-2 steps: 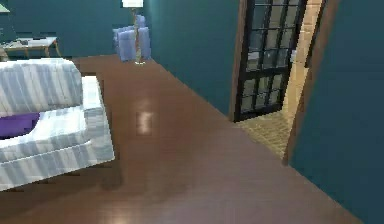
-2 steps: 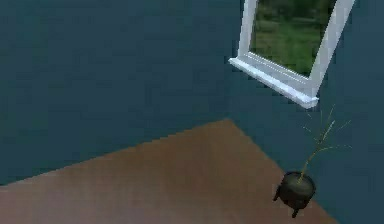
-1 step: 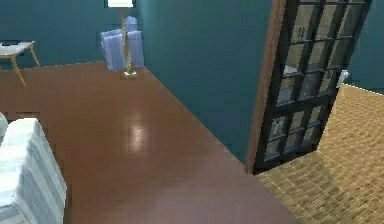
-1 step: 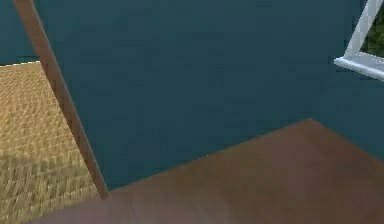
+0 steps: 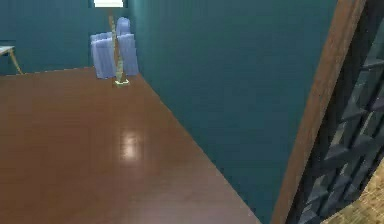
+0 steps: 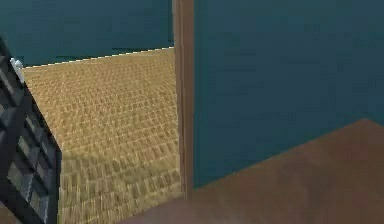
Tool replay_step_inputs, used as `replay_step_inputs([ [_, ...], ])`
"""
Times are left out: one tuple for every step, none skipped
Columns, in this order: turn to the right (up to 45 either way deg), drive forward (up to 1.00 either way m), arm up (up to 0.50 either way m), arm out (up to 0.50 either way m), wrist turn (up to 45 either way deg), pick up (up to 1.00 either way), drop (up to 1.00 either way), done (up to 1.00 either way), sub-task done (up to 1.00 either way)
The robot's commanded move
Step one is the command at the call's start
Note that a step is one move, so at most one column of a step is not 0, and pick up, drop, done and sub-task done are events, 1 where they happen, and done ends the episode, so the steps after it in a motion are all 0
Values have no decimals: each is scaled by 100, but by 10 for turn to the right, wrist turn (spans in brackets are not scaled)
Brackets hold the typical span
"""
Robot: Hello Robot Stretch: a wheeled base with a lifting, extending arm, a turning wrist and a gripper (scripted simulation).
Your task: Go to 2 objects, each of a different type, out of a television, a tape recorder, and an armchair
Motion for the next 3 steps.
replay_step_inputs([
  [-300, 0, 0, 0, 0, 0, 0, 0, 0],
  [0, 100, 0, 0, 0, 0, 0, 0, 0],
  [-60, 0, 0, 0, 0, 0, 0, 0, 0],
])
